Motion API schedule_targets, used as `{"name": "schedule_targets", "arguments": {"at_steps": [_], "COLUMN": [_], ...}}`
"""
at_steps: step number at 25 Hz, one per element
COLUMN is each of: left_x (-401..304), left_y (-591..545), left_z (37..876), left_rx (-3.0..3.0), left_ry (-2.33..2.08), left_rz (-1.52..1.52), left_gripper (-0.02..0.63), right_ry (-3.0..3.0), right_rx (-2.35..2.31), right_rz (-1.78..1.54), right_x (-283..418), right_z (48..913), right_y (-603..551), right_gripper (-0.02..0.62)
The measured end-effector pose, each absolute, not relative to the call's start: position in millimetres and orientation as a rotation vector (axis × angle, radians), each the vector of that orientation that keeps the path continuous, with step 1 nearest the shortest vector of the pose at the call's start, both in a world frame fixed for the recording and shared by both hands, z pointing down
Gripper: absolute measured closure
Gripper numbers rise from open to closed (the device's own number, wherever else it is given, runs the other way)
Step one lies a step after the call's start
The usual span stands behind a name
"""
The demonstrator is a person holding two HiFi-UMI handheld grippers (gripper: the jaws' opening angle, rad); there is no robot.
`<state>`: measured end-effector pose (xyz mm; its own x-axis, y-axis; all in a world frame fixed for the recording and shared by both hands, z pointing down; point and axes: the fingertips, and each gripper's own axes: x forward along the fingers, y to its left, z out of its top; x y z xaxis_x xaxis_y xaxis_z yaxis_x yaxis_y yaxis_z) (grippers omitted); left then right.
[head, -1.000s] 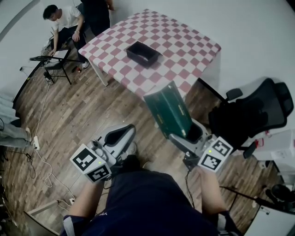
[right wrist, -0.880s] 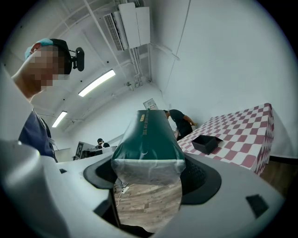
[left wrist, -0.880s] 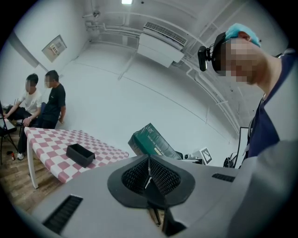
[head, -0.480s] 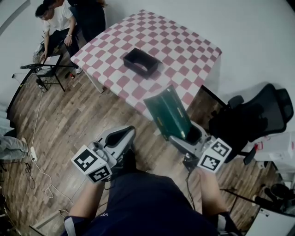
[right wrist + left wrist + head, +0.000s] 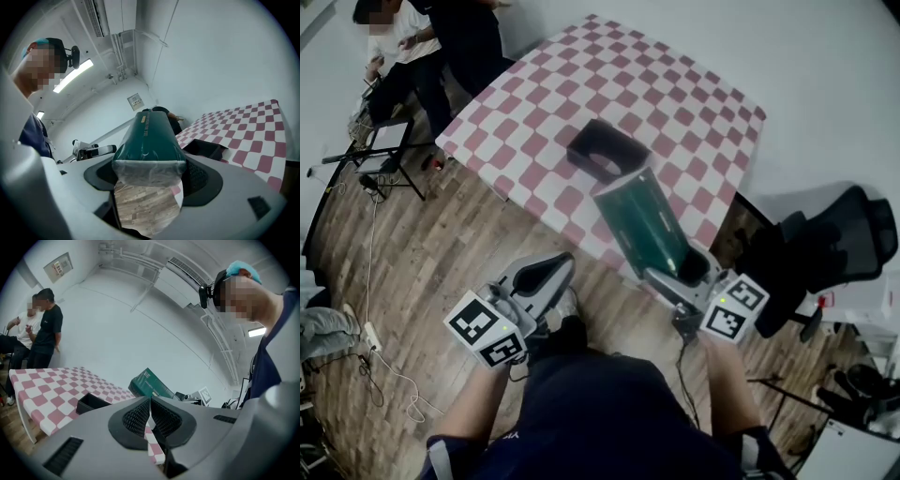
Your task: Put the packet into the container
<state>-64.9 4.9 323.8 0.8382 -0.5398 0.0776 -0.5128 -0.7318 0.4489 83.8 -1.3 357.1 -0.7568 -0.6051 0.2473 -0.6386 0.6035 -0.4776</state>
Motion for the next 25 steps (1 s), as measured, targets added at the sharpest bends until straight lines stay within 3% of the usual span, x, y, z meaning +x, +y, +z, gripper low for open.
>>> {"name": "schedule_targets", "arguments": {"at_steps": [10,25], "left_x": [-99.8,-102.6], "left_y": [-69.7,-129.6], "left_z": [334.4,368.4], "left_rx": [2.547,2.426], "left_ry": [-0.724,-0.827], "left_rz": [-0.074,-0.034], "left_gripper": [0.572,0.574], "right_ry": [-2.669,-2.57], "right_rx": [1.146,1.083], "right_rz": [0.889,0.778], "right_x": [59.0,88.1], "right_z": [370.5,407.6], "right_y": [-71.5,-185.9], "right_gripper": [0.199,0.199]}}
